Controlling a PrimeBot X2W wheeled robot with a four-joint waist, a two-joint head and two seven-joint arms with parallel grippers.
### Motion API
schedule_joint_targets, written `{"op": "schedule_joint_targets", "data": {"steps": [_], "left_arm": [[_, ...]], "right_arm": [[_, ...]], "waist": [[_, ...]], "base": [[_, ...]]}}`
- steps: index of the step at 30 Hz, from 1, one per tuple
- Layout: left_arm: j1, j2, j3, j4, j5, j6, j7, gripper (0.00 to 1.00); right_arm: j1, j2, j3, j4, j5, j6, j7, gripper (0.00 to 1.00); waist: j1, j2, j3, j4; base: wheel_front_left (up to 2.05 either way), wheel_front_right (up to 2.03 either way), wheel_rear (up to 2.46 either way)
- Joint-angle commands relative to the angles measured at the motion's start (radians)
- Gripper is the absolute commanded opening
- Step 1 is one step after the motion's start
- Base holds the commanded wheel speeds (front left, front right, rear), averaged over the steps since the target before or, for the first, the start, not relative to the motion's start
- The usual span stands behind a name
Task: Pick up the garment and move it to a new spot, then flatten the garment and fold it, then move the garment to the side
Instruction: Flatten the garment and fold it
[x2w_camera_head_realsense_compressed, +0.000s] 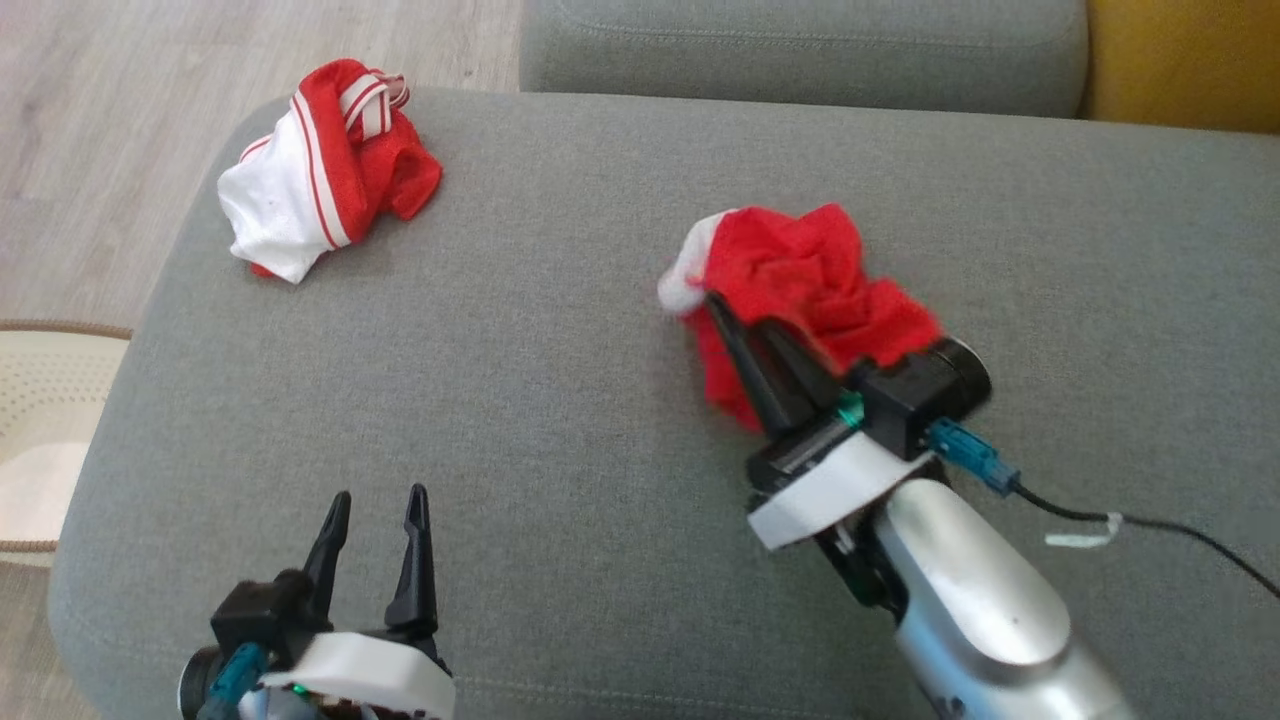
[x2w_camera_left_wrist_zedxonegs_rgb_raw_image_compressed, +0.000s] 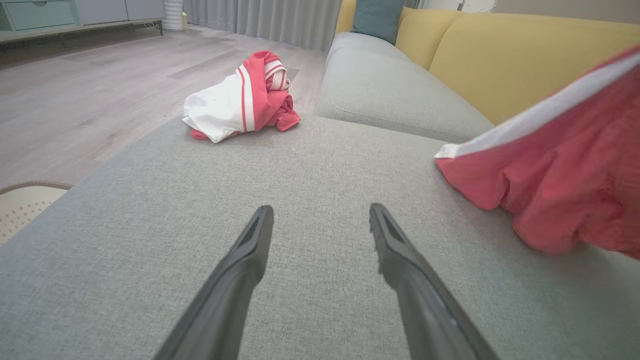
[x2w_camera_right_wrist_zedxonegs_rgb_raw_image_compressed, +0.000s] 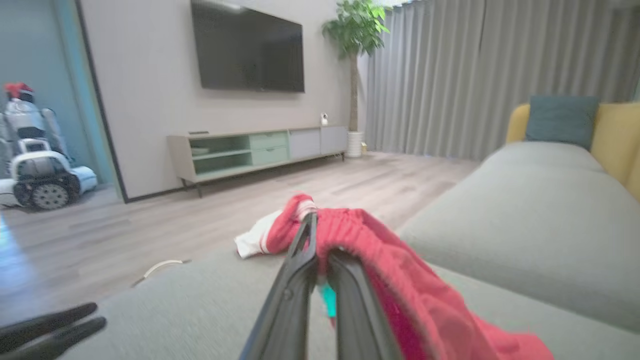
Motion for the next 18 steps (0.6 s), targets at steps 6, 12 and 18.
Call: {"op": "schedule_joint_targets", "data": {"steps": [6, 12, 18], "left_arm": [[-0.042, -0.005, 0.039, -0.032, -0.002, 0.006, -0.012, 1.00], [-0.038, -0.005, 0.035, -0.043, -0.003, 0.008, -0.012, 1.00], [-0.044, -0.005, 0.030, -0.048, -0.005, 0.011, -0.012, 1.00]], "right_arm": [[-0.074, 0.005, 0.098, -0.123, 0.068, 0.008, -0.006, 0.00], [-0.071, 0.005, 0.051, -0.018, 0.056, 0.008, 0.005, 0.00], [-0.042, -0.022, -0.076, 0.106, -0.018, 0.008, 0.024, 0.00]], "waist": [[0.0000, 0.0000, -0.013, -0.006], [0.0000, 0.0000, -0.001, -0.031], [0.0000, 0.0000, 0.019, -0.057]], "base": [[0.00, 0.00, 0.00], [0.00, 0.00, 0.00], [0.00, 0.00, 0.00]]}}
